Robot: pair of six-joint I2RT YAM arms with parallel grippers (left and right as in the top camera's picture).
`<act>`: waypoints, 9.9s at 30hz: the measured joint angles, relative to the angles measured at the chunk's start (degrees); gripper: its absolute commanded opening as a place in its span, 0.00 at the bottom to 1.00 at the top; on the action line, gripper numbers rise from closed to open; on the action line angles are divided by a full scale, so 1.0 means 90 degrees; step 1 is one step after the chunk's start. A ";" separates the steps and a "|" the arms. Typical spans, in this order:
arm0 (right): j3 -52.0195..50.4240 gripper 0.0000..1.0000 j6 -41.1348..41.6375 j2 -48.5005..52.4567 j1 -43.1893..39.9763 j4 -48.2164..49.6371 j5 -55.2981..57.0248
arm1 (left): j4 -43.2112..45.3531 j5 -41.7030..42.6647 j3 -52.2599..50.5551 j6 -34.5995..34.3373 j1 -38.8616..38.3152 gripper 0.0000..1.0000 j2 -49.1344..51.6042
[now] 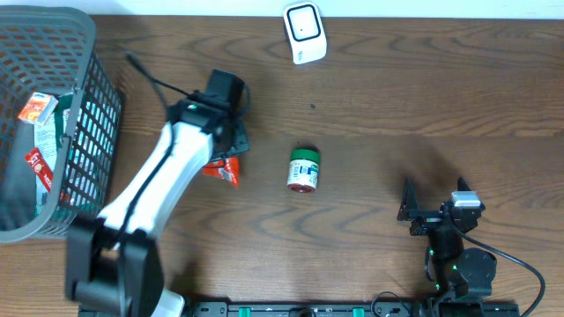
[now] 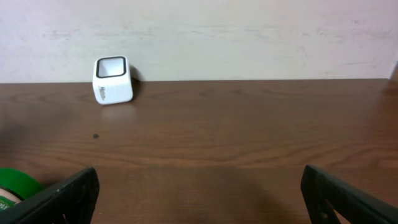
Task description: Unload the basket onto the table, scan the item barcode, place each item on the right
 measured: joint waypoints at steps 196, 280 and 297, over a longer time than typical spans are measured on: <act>0.0000 0.99 0.0000 0.0000 0.0000 0.0000 0.0000 | 0.1783 -0.0219 -0.1428 0.0498 0.0471 0.19 0.0758; 0.0000 0.99 0.0000 0.0002 0.0000 0.0000 0.0000 | -0.1897 -0.0143 0.3509 0.1727 0.6764 0.67 0.2327; 0.0000 0.99 0.0000 0.0002 0.0000 0.0000 0.0000 | -0.1484 -0.0107 0.2895 0.1758 0.6764 0.61 0.2890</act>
